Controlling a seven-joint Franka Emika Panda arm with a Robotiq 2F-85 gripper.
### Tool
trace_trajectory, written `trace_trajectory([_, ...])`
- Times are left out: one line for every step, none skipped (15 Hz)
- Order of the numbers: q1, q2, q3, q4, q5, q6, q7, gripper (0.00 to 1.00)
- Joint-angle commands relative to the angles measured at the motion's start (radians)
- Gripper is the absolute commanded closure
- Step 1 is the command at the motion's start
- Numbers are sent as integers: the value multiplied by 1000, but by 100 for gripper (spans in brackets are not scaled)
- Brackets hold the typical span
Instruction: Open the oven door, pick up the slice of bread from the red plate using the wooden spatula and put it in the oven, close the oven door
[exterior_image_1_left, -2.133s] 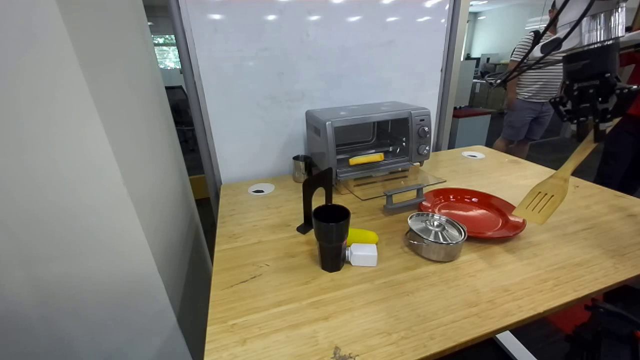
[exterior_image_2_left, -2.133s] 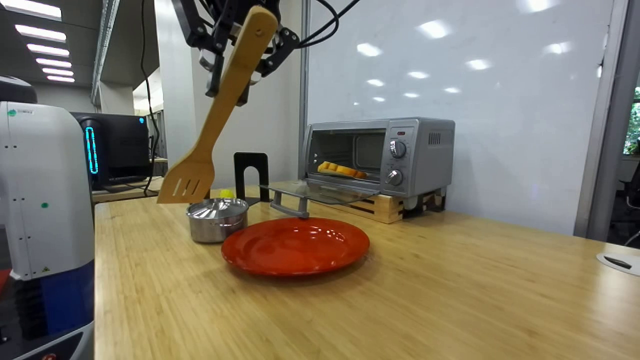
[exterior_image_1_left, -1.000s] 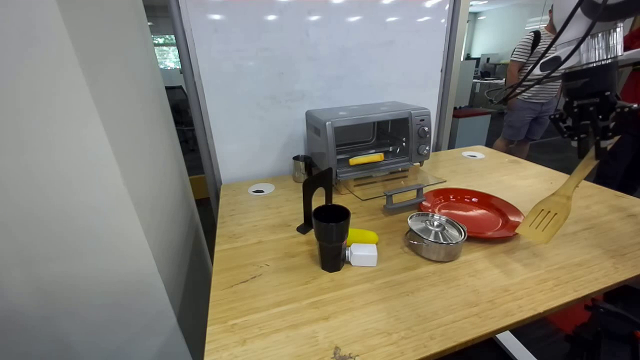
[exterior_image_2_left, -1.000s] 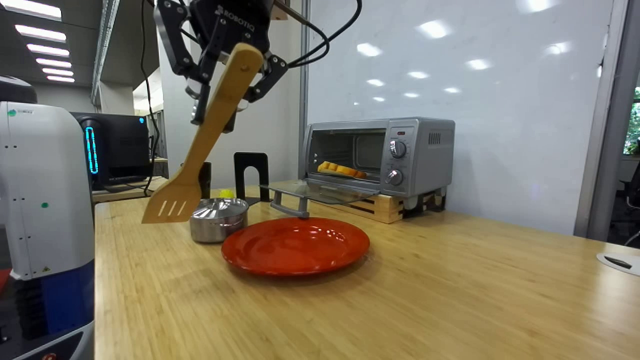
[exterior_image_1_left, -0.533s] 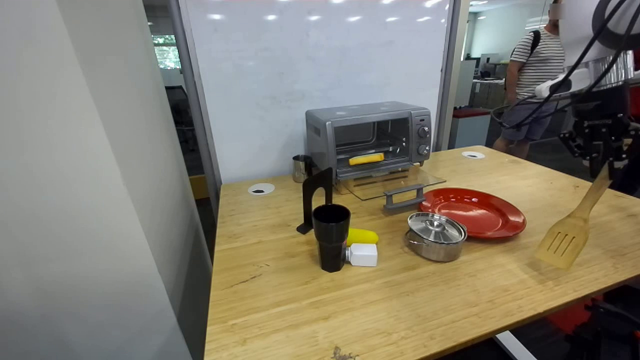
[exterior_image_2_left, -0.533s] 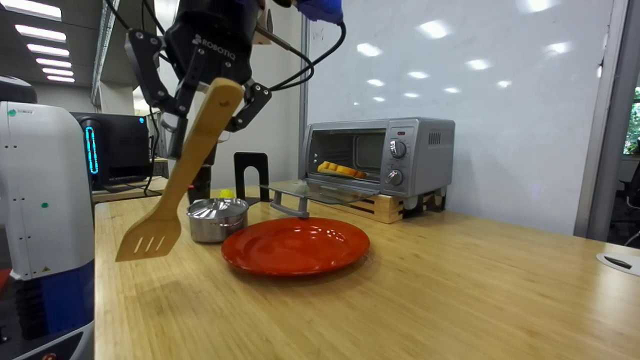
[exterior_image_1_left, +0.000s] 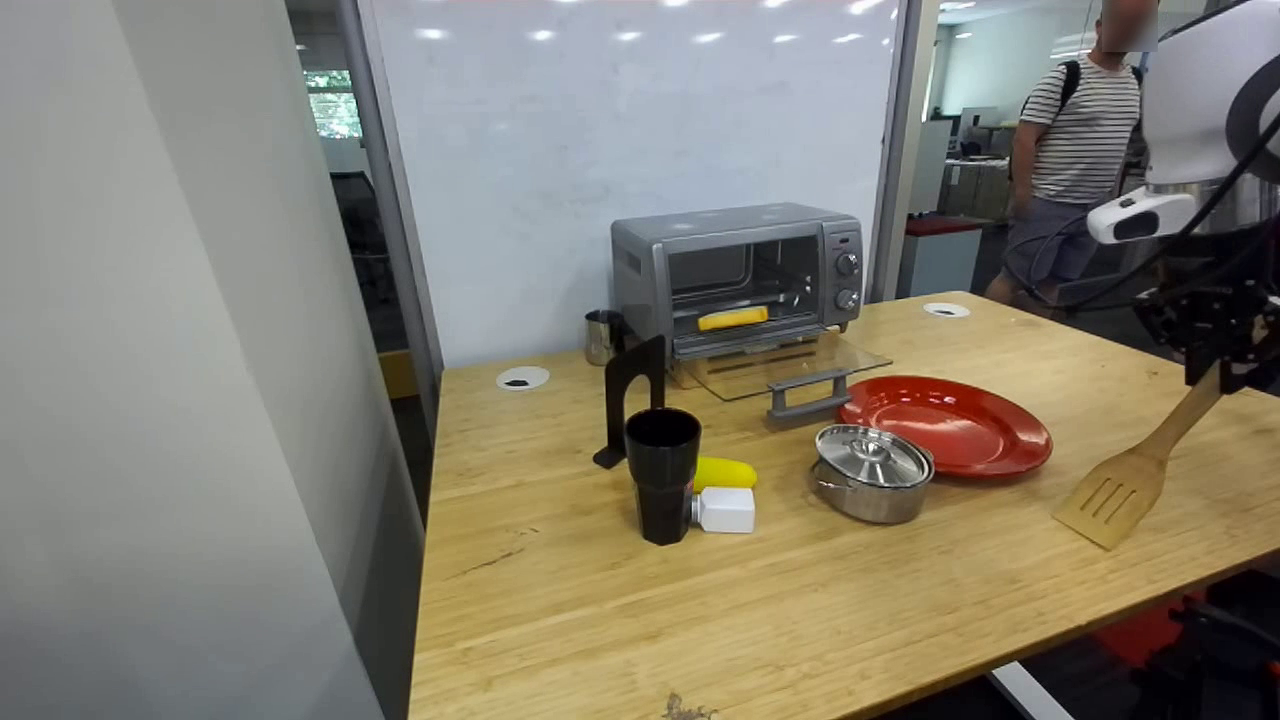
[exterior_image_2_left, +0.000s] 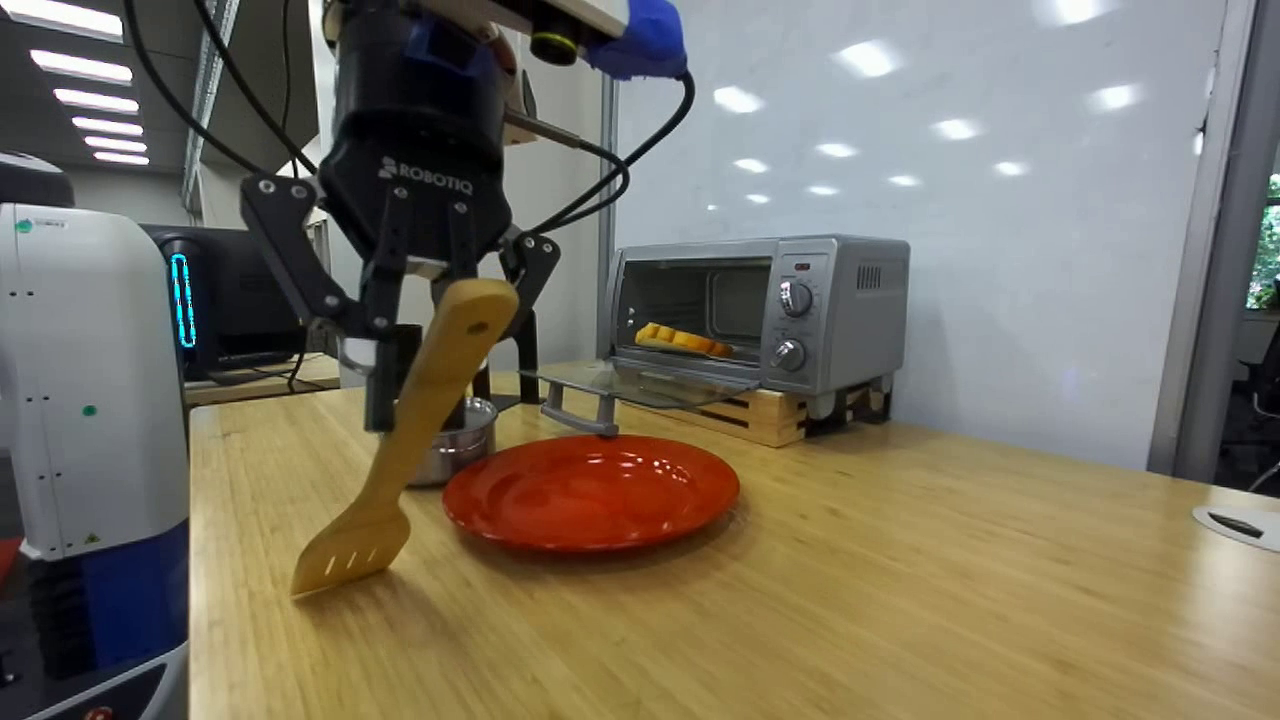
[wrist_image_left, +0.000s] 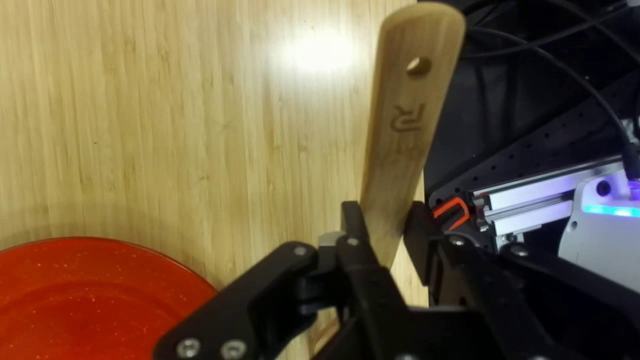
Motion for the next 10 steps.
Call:
trace_trajectory([-35, 26, -9, -38, -52, 108, 56, 94])
trace_trajectory([-40, 34, -10, -44, -59, 129, 70, 94])
trace_trajectory([-43, 49, -14, -45, -61, 149, 83, 94])
trace_trajectory([-47, 62, -18, -45, -59, 167, 97, 94])
trace_trajectory([-50, 77, -22, -47, -53, 183, 104, 94])
trace_trajectory([-51, 94, -29, -45, -44, 193, 111, 94])
trace_trajectory([-56, 112, -34, -46, -45, 213, 120, 94])
trace_trajectory([-57, 131, -38, -43, -40, 220, 125, 94])
trace_trajectory([-59, 151, -43, -43, -38, 233, 130, 94])
trace_trajectory([-61, 168, -47, -44, -38, 247, 135, 94])
